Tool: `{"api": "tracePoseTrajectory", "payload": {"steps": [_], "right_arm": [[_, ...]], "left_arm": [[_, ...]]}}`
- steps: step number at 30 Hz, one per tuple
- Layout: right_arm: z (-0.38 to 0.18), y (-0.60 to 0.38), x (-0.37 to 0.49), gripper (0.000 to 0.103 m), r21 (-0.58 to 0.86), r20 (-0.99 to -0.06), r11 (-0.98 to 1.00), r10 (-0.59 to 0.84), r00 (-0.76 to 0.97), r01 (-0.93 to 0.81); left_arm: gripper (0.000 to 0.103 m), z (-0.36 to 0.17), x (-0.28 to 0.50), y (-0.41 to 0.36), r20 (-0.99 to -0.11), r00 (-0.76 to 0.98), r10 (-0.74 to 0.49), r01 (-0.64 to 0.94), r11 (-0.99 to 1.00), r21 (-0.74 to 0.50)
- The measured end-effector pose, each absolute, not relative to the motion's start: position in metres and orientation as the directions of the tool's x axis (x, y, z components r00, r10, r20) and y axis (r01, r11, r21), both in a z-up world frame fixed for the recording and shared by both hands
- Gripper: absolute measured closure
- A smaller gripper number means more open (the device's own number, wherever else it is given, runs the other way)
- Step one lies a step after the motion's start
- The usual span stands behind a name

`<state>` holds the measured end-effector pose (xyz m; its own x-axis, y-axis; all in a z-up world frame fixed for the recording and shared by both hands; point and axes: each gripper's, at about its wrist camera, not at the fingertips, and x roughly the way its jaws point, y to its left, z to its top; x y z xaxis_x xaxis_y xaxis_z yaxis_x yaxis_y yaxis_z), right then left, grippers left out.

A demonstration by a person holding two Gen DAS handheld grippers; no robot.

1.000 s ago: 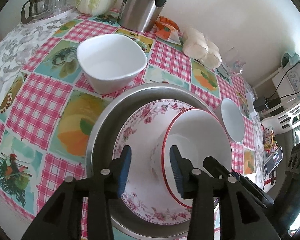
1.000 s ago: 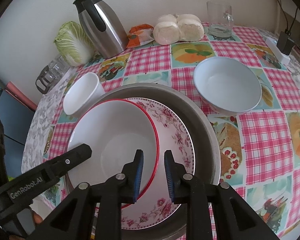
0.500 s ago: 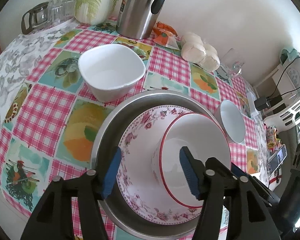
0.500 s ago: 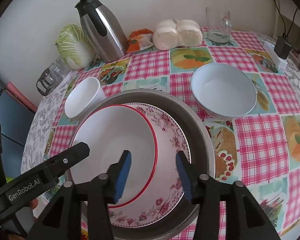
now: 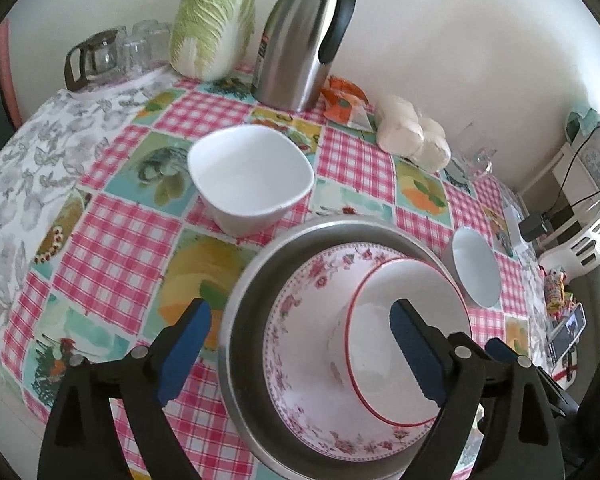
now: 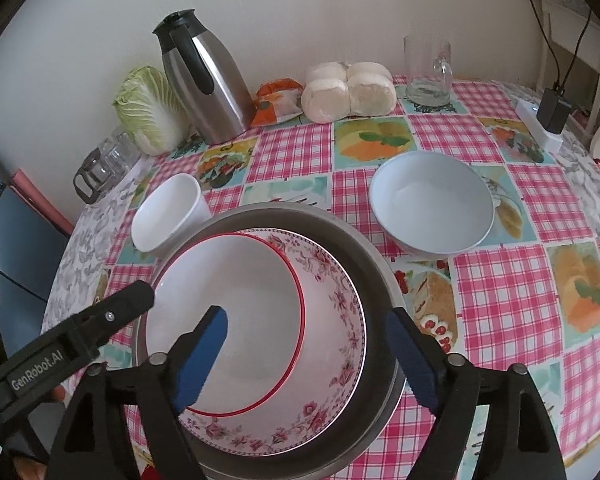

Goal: Organize plates and bowls
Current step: 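Move both grippers to the rim of the white square bowl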

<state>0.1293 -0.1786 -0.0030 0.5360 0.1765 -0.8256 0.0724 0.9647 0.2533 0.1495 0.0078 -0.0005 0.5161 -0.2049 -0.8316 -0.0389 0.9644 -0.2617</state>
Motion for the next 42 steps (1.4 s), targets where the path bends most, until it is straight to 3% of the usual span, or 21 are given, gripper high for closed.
{"api": "tracePoseTrajectory", "payload": {"steps": [10,42], "right_arm": [[-0.002,-0.180,0.128,0.000,0.249,-0.818,0.966,0.168,0.550,0.075],[0.016,-0.171,0.128,0.000,0.268,-0.770,0.959,0.156,0.619,0.091]], "left_arm": [[0.009,0.004,0.149,0.013,-0.812,0.555,-0.182,-0.042,0.968,-0.246],[0.009,-0.006,0.182,0.085,-0.773,0.606,-0.187,-0.153,0.926,-0.344]]}}
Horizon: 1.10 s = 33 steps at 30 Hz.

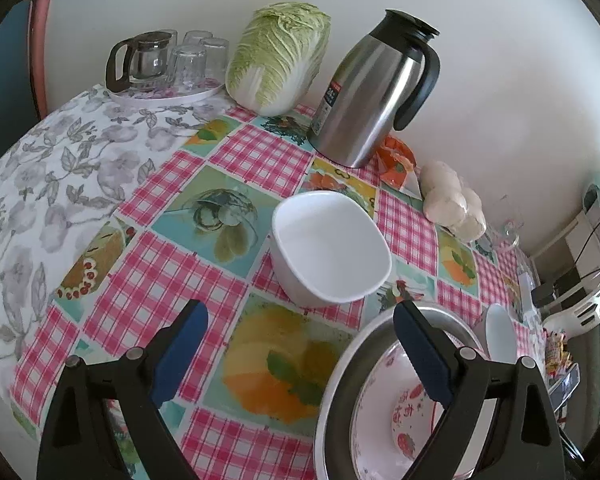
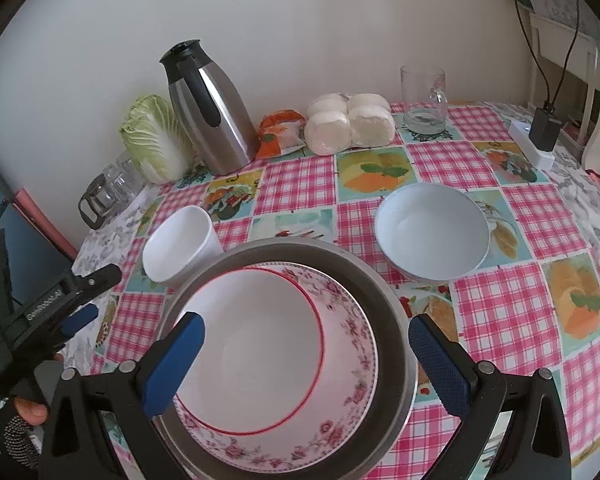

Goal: Organize plates and bowls
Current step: 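Move both grippers to the rim of the white square bowl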

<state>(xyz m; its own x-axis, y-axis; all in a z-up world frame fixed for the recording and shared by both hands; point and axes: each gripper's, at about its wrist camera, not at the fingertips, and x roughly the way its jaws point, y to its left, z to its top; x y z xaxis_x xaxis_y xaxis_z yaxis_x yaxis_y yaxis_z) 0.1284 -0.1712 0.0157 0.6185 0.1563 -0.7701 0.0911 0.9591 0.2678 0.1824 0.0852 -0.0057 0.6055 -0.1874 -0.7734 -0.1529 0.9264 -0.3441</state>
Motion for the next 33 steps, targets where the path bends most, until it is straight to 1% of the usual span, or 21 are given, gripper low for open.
{"api": "tracePoseTrajectory", "payload": {"steps": [5,10,16,21,33], "right_arm": [[0.024,-0.161,0.139,0.000,0.272,-0.776,0.959,0.169,0.607,0.081],[0.040,-0.147,0.157,0.000,0.266,-0.777,0.960,0.160,0.609,0.087],[0.055,-0.127,0.180,0.000,0.283,-0.784,0.956,0.188,0.592,0.071],[0.057,-0.106,0.202,0.000,0.261,-0.804,0.963,0.179,0.567,0.067],[0.032,-0.083,0.249,0.000,0.207,-0.859,0.974,0.138,0.493,0.089]], "left_arm": [[0.009,-0.006,0.189,0.091,-0.752,0.624,-0.213,-0.155,0.909,-0.386],[0.009,0.000,0.194,0.102,-0.709,0.675,-0.204,-0.163,0.896,-0.413],[0.009,-0.003,0.205,0.113,-0.689,0.694,-0.210,-0.177,0.877,-0.446],[0.009,-0.005,0.211,0.117,-0.689,0.697,-0.199,-0.182,0.880,-0.438],[0.009,-0.028,0.231,0.138,-0.711,0.652,-0.262,-0.232,0.824,-0.516]]}}
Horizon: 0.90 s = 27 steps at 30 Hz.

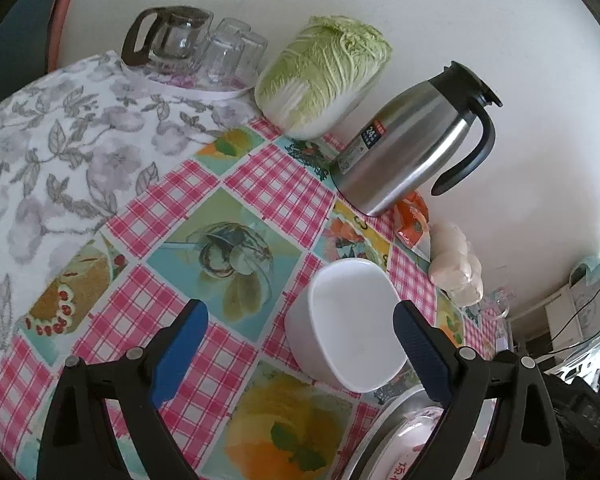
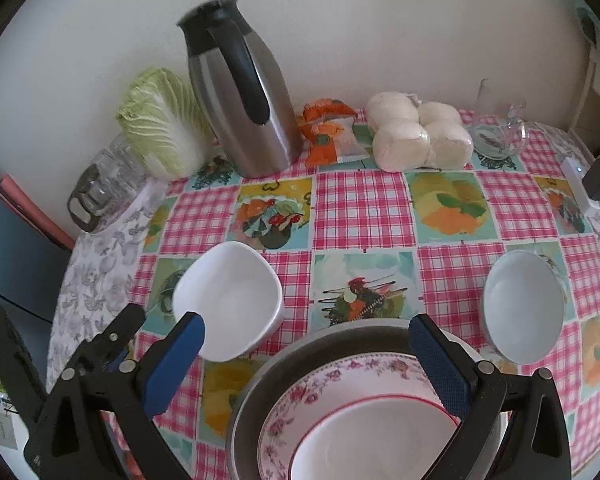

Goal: Organize plates and bowls
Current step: 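Move both grippers to the rim of the white square bowl, then close both grippers on the white square bowl rim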

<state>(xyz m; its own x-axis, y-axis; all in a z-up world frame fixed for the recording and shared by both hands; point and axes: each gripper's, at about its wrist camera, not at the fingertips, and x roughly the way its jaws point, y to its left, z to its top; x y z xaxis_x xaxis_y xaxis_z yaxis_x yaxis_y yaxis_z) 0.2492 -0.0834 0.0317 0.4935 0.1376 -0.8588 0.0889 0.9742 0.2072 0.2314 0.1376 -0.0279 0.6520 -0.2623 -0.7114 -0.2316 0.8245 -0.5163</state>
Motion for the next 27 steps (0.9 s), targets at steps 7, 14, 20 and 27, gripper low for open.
{"api": "tracePoseTrajectory", "payload": {"steps": [7,14,20,27], "right_arm": [[0.006,-0.069,0.275,0.022,0.176,-0.899,0.979,0.118,0.421,0.101],[-0.013,-0.058,0.295,0.045,0.138,-0.924,0.985,0.092,0.372,0.100],[-0.025,-0.048,0.307,0.057,0.124,-0.936,0.988,0.085,0.342,0.096],[-0.038,-0.036,0.314,0.070,0.098,-0.950,0.990,0.063,0.304,0.100]], "left_arm": [[0.030,-0.046,0.247,0.127,-0.745,0.606,-0.279,-0.243,0.827,-0.507],[0.034,-0.059,0.257,0.115,-0.755,0.578,-0.310,-0.230,0.826,-0.514],[0.042,-0.070,0.262,0.111,-0.770,0.553,-0.318,-0.240,0.824,-0.513],[0.054,-0.078,0.267,0.108,-0.773,0.536,-0.341,-0.238,0.817,-0.525]]}}
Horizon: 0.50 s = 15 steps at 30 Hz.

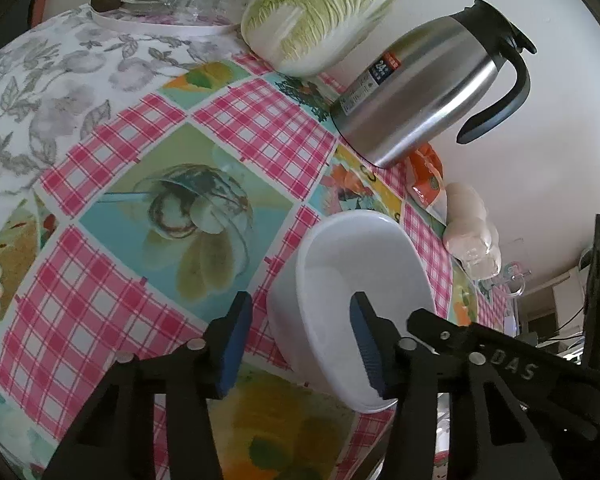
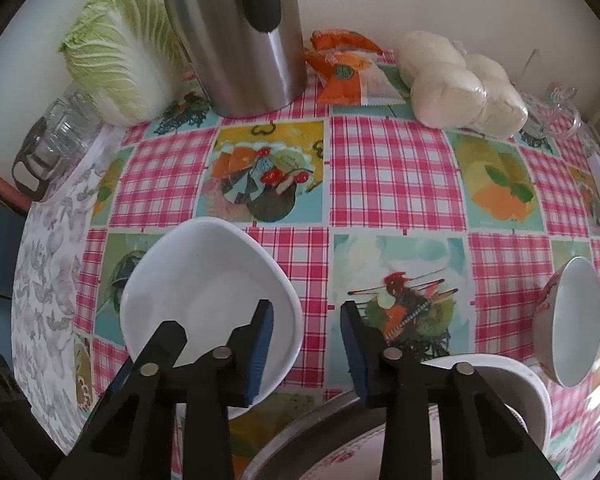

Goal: Organize plates and bowls
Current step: 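Close both grippers on the white square bowl rim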

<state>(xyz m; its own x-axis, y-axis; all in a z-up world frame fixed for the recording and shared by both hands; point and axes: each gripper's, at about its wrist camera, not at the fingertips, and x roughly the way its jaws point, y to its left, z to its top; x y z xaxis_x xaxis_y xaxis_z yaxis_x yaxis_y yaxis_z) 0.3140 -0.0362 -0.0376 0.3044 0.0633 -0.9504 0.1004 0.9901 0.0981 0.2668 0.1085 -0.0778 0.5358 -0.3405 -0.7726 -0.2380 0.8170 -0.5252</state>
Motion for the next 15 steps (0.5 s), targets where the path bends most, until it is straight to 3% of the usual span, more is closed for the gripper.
{"api": "tracePoseTrajectory", "payload": {"steps": [9,15], "right_arm": [[-0.046,-0.029,0.319,0.089,0.076,-0.960,0.994,0.052,0.275,0.077],[-0.047,-0.019,0.317,0.091,0.053,-0.963,0.998,0.039,0.268,0.043]], "left_arm": [[0.060,-0.089,0.270,0.108,-0.791,0.511,-0.337,-0.261,0.816,-0.516],[0.062,-0.095,0.269,0.113,-0.792,0.507,-0.339,-0.283,0.803,-0.525]]}}
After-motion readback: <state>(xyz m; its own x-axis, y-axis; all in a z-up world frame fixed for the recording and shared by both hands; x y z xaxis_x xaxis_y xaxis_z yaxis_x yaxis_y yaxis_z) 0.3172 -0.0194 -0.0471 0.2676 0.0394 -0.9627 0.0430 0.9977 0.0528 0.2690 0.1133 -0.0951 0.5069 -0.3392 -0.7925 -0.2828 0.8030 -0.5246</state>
